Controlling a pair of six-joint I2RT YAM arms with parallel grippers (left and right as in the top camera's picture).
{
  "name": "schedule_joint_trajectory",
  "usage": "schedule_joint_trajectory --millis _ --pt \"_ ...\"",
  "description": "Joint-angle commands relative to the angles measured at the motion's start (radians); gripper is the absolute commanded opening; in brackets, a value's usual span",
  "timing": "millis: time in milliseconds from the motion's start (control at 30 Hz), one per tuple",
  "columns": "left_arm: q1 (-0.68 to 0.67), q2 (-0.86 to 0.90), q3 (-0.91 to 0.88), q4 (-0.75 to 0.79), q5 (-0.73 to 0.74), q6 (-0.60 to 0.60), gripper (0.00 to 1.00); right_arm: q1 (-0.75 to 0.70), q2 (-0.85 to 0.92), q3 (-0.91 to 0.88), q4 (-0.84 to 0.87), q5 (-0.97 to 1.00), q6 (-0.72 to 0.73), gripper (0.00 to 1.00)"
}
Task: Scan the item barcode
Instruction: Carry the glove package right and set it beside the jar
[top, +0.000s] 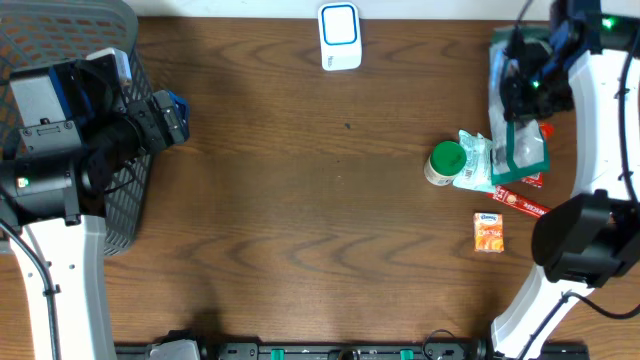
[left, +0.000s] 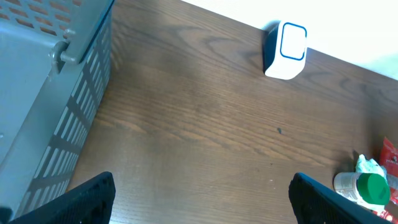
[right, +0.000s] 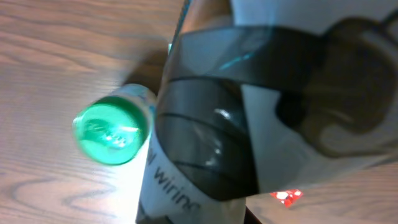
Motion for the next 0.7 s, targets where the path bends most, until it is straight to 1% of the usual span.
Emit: schedule_joint_trajectory --millis 0,67,100,133,200,233,300,367,533,667 --pt "0.005 -0.002 0.018 -0.003 0.001 0.009 0.90 -0.047 0.008 -0.126 0.071 -0.037 0.016 0.01" --pt "0.005 -0.002 0.018 -0.003 0.001 0.009 0.90 -0.063 0.008 -0.208 0.133 -0.036 0.006 0.01" --pt "0.005 -0.002 0.018 -0.003 0.001 0.009 0.90 -0.064 0.008 -0.268 0.179 -0.036 -0.013 0.08" --pt "0.005 -0.002 0.018 -0.003 0.001 0.009 0.89 -0.064 0.008 -0.289 0.193 -0.036 -0.018 0.35" --pt "0.005 -0.002 0.018 -0.003 0.001 0.009 0.89 -0.063 0.008 -0.315 0.212 -0.034 -0.018 0.95" --pt "0.005 -0.002 0.018 -0.003 0.001 0.009 0.89 -0.063 0.008 -0.316 0.212 -0.025 -0.017 0.99" --pt "0.005 -0.002 0.018 -0.003 0.001 0.009 0.90 -0.063 0.007 -0.292 0.199 0.013 -0.016 0.99" --pt "0.005 -0.002 0.018 -0.003 0.001 0.009 0.89 -0.063 0.006 -0.229 0.151 0.045 0.005 0.99" --pt "0.005 -0.002 0.018 -0.003 0.001 0.009 0.89 -0.063 0.006 -0.076 0.032 0.046 0.014 0.99" --pt "0.005 -0.002 0.018 -0.003 0.001 0.009 0.90 -0.049 0.006 0.026 -0.047 0.045 0.076 0.99"
